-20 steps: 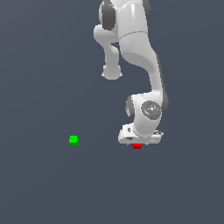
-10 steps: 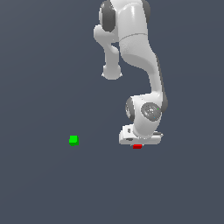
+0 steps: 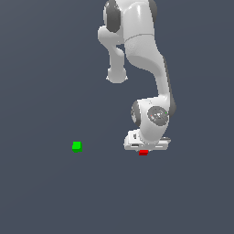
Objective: Stack the red cube on top of the green cube.
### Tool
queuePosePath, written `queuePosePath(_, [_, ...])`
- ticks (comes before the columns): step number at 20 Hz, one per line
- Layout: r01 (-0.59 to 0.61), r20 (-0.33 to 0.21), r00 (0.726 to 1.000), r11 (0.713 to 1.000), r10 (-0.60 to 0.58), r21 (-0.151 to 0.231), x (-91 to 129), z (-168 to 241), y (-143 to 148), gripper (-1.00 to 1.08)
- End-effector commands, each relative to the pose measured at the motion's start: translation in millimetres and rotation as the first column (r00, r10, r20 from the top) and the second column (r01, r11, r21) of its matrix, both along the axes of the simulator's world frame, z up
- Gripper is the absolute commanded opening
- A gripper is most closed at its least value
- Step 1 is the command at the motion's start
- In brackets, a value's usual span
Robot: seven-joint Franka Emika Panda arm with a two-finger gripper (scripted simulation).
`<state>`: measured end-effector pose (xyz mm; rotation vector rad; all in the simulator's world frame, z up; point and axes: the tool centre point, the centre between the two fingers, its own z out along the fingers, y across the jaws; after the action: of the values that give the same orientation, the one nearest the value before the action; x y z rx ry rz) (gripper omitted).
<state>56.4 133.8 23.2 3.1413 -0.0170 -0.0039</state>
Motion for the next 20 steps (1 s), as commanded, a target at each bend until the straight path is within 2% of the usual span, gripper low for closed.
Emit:
queuePosePath(1, [0.000,0.002,1.000,1.000,0.000,0.000,0,7,0,-1.00])
queuePosePath(13, [0.000,0.002,1.000,1.000,0.000,0.000,-1,82,0,-1.00])
queuePosePath(20, [0.000,0.002,1.000,1.000,0.000,0.000,1,97,0,-1.00])
